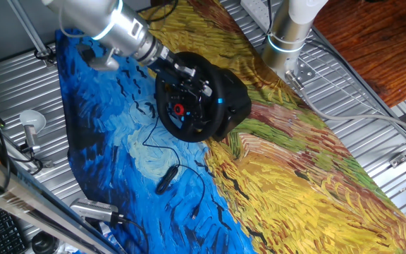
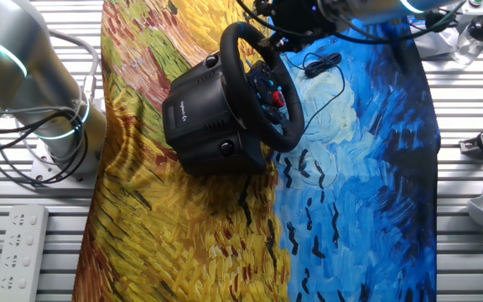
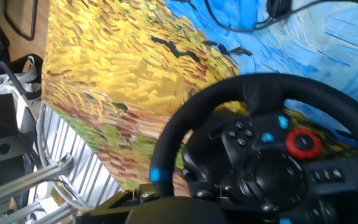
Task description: Rotate the steering wheel 90 degrees clockwise
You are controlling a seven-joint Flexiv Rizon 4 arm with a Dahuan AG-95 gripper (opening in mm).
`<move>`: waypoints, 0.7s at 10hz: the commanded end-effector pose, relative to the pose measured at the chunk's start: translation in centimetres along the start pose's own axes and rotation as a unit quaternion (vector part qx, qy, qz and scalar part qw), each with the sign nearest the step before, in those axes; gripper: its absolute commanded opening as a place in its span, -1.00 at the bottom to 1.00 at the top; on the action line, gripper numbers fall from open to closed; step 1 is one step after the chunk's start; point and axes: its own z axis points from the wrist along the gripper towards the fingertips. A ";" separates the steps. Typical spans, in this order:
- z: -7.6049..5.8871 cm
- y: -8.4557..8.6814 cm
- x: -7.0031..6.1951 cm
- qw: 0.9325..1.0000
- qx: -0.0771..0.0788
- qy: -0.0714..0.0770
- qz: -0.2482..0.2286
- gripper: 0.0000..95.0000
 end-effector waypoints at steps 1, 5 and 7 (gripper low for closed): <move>0.5 0.1 -0.3 1.000 -0.001 0.001 0.003 0.20; 1.2 0.2 -0.6 1.000 0.002 -0.002 0.031 0.20; 1.2 0.1 -0.6 0.999 0.005 -0.007 0.044 -0.20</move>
